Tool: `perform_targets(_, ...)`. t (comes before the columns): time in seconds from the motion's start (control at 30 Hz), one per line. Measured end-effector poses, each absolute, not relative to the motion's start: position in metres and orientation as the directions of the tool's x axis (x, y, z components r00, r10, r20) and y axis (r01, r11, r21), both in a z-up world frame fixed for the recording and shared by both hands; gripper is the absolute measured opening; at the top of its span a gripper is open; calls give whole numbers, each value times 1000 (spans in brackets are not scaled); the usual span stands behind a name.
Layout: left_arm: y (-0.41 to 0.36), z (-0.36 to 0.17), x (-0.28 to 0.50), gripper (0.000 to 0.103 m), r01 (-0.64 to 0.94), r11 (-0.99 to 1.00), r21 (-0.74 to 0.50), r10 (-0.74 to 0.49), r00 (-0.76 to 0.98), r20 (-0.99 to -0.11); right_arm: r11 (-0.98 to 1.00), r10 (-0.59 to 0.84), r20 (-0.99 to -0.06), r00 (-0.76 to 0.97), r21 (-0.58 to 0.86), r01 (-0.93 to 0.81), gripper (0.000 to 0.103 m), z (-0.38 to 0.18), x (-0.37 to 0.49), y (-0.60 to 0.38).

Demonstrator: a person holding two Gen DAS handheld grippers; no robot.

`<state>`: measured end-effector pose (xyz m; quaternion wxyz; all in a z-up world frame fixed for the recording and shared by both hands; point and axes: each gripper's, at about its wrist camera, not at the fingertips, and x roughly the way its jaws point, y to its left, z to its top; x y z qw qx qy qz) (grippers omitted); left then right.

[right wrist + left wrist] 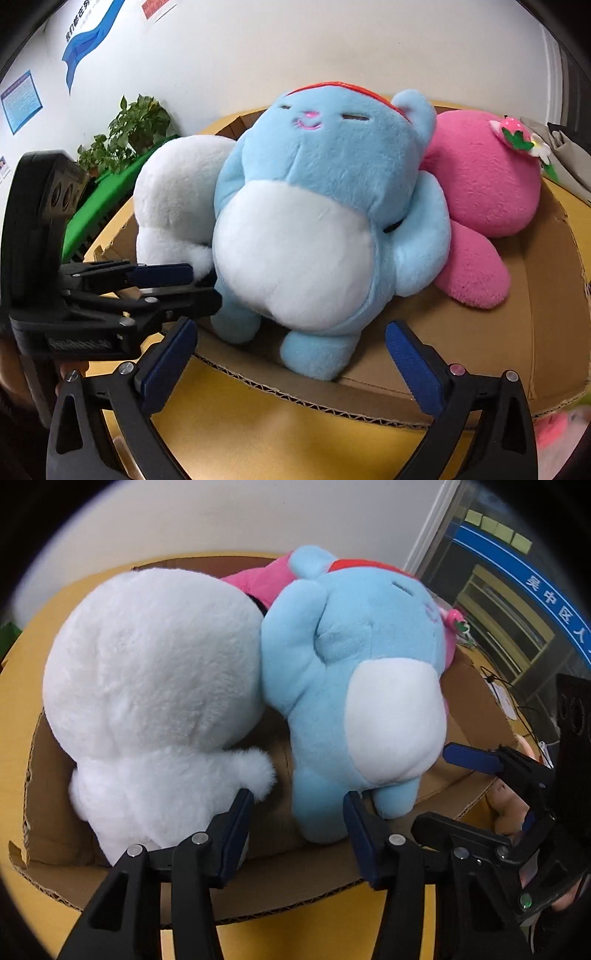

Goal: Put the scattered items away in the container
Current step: 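Lower the light-blue plush beside the white plush and open both grippers, then pull both grippers back from the box toward the pig plush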

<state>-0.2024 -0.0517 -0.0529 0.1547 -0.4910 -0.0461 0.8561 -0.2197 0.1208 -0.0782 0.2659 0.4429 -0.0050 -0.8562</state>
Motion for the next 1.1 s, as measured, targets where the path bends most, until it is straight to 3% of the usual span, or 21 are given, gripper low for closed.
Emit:
perform_targets(0.2, -53, -37, -155, 50, -199, -952, -231, 303, -533, -790, -872, -431, -739, -518, 193, 450, 103, -62, -181, 126)
perform_targets(0.43, -32, 41, -94, 81, -224, -961, -162, 275, -715, -643, -950, -275, -569, -775, 38, 309, 103, 20, -112, 175)
perform_targets(0.6, -17, 74, -71, 81, -235, -962, -140, 272, -771, -576, -972, -147, -555, -819, -70, 223, 103, 36, -93, 191)
perform_targets(1.1, 1, 76, -51, 81, -234, -964, -122, 261, -771, -580, -974, -116, -555, -824, -100, 204, 103, 41, -62, 223)
